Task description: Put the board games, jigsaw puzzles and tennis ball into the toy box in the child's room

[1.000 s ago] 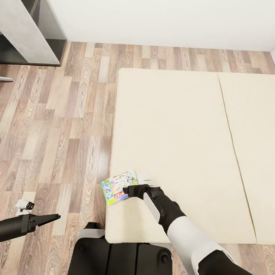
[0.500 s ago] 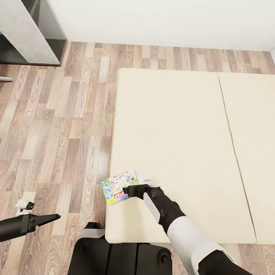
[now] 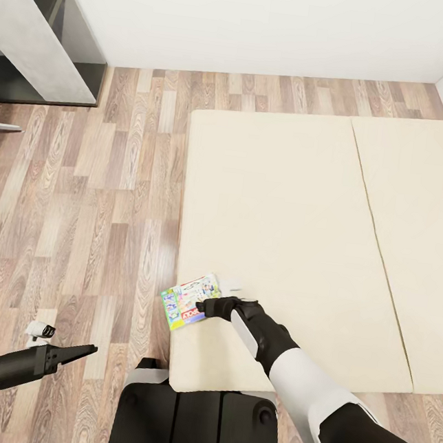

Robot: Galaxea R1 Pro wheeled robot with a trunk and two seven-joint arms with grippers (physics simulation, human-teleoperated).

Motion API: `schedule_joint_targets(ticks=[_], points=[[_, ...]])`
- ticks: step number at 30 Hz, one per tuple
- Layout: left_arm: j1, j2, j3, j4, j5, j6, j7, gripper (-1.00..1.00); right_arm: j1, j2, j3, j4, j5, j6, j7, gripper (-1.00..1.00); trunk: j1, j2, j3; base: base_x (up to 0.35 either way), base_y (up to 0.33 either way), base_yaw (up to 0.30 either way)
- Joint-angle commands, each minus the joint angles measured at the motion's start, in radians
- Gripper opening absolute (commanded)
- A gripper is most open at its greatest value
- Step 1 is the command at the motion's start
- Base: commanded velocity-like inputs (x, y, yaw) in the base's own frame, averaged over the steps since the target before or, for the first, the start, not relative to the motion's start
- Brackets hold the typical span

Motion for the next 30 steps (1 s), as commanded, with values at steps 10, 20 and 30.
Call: schedule_joint_targets(ticks=[10, 20, 30], points=[[0.0, 0.0, 0.0, 0.0, -0.001, 0.011, -0.004, 1.0, -0.001, 0.0, 0.001, -0.003, 0.001, 0.004, 0.004, 1.0, 0.001, -0.002, -0.001, 0.0, 0.0, 0.0], [0.0, 0.0, 0.0, 0.0, -0.001, 0.011, -0.004, 1.0, -0.001, 0.0, 0.001, -0.003, 0.0, 0.006, 0.005, 1.0, 0.001, -0.002, -0.001, 0.0, 0.0, 0.0], [0.0, 0.0, 0.0, 0.0, -0.001, 0.011, -0.004, 1.0, -0.001, 0.0, 0.001, -0.033, 0.003, 0.059, -0.009, 1.0, 0.001, -0.002, -0.001, 0.0, 0.0, 0.0]])
